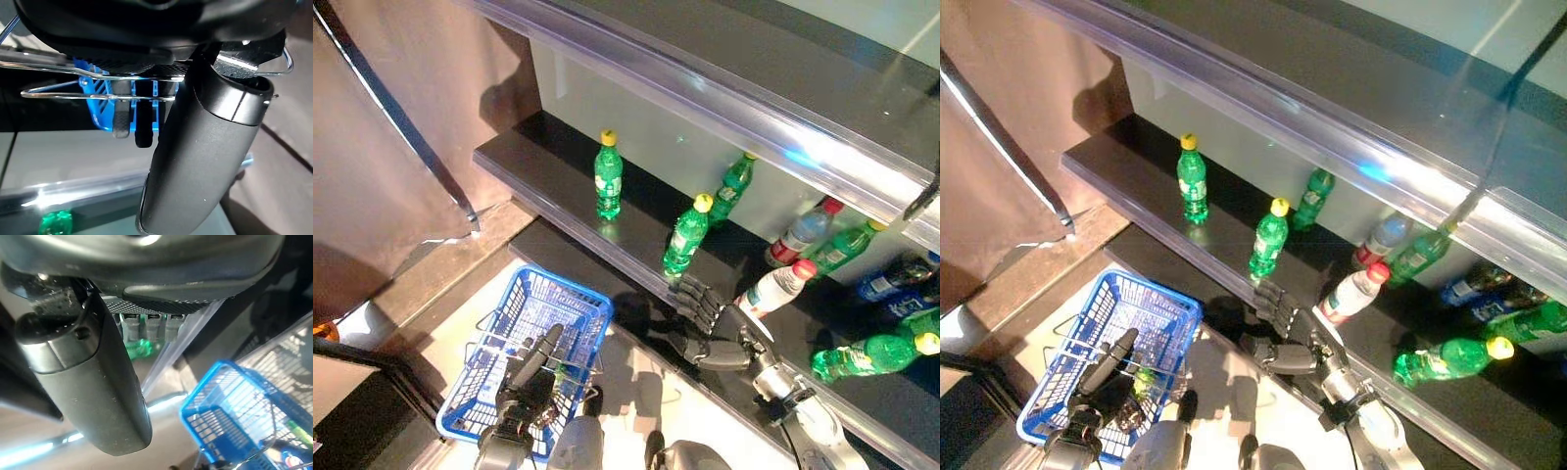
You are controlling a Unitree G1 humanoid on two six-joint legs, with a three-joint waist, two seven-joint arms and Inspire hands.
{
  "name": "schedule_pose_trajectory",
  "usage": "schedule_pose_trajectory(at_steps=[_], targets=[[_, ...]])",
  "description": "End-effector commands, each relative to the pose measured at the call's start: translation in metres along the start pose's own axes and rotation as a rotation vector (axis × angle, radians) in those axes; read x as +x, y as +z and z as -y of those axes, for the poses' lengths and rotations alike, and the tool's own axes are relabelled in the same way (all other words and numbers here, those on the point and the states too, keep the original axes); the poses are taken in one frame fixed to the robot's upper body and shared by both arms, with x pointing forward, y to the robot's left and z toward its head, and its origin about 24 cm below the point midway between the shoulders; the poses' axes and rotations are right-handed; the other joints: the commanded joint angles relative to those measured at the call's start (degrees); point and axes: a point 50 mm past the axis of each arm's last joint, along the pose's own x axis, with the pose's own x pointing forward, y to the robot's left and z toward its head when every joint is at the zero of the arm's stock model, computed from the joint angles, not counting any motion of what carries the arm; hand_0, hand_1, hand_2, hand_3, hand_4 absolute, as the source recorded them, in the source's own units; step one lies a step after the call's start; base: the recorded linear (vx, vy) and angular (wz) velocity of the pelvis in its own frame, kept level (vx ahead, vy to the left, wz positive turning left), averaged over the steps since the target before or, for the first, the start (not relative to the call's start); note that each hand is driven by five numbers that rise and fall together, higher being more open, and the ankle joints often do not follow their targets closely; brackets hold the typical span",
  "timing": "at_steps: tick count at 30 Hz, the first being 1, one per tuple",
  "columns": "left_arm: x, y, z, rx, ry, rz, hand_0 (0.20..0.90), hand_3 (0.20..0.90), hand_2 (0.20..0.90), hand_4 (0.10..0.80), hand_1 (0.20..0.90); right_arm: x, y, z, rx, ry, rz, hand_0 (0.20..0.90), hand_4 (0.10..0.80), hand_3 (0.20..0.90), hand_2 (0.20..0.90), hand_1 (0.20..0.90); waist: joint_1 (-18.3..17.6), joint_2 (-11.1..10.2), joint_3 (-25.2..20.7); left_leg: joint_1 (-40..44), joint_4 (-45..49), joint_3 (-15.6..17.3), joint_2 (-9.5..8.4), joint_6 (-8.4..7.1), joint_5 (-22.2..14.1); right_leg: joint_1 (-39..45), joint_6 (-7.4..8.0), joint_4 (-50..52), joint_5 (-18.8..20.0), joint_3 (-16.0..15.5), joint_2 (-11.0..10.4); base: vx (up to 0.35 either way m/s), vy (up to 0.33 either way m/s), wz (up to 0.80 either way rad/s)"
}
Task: Pick up the drink and place into the basket.
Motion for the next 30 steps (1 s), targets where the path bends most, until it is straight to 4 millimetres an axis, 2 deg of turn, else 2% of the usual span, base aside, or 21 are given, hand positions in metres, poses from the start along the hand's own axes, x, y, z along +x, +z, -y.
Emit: schedule_pose_trajectory(at_steps=[1,9,12,13,15,24,30], targets=[[0.0,0.027,0.118,0.07,-0.608,0.145,0.3,0.2,0.3,0.1,0.3,0.018,0.052,-0.016,-0.076,0.079,0.307,0.9,0.8,0.9,0.9,0.9,-0.4,0.2,-3.3,-3.0,7.4,1.2,0.83,-1.44,-4.2,-1.4,3.72,-4.6,9.4,-3.2,-2.7,0.024,0.001,0.11],[0.0,0.027,0.131,0.117,-0.643,0.114,0.3,0.2,0.3,0.1,0.3,0.038,0.079,-0.025,-0.14,0.013,0.471,0.9,0.8,0.9,0.9,0.9,1.2,1.0,1.4,-5.7,10.0,0.0,-0.37,-0.76,-4.7,-2.9,4.33,-3.9,10.1,-2.5,-2.3,-0.023,-0.041,0.08],[-0.002,0.027,0.133,0.126,-0.645,0.109,0.3,0.2,0.3,0.1,0.3,0.037,0.091,-0.03,-0.189,-0.032,0.565,0.9,0.8,0.9,0.9,0.9,1.5,1.1,2.3,-6.2,10.4,-0.2,-0.49,-0.57,-4.7,-2.9,4.59,-4.0,10.3,-1.9,-2.0,0.017,-0.045,0.07],[-0.003,0.027,0.137,0.128,-0.656,0.109,0.3,0.2,0.3,0.1,0.3,0.035,0.102,-0.033,-0.215,-0.055,0.652,0.9,0.8,0.9,0.9,0.9,1.6,1.3,2.8,-6.7,10.5,-0.5,-0.58,-0.45,-4.6,-3.1,4.69,-4.2,10.4,-1.6,-1.9,-0.043,-0.046,0.02],[-0.004,0.026,0.139,0.133,-0.663,0.107,0.3,0.2,0.3,0.1,0.3,0.032,0.112,-0.037,-0.233,-0.102,0.747,0.9,0.8,0.9,0.9,0.9,1.6,1.5,3.1,-7.0,10.3,-0.6,-0.49,-0.38,-4.6,-3.3,4.93,-4.5,10.5,-1.2,-1.7,-0.022,-0.02,0.0],[-0.003,0.029,0.146,0.153,-0.662,0.099,0.3,0.2,0.3,0.1,0.3,0.027,0.133,-0.036,-0.294,-0.407,1.006,0.9,0.8,0.9,0.9,0.9,2.5,1.6,3.7,-7.5,9.8,-0.9,-0.05,-0.48,-5.0,-3.1,5.96,-6.3,10.8,-0.4,-1.3,0.007,-0.023,-0.01],[-0.001,0.034,0.145,0.162,-0.662,0.101,0.3,0.2,0.3,0.1,0.3,0.019,0.144,-0.036,-0.347,-0.536,1.183,0.9,0.8,0.9,0.9,0.9,3.2,1.6,2.9,-6.7,8.0,-1.0,0.06,-0.43,-4.8,-2.5,6.31,-8.0,11.2,-0.6,-1.5,0.002,-0.011,0.0]])
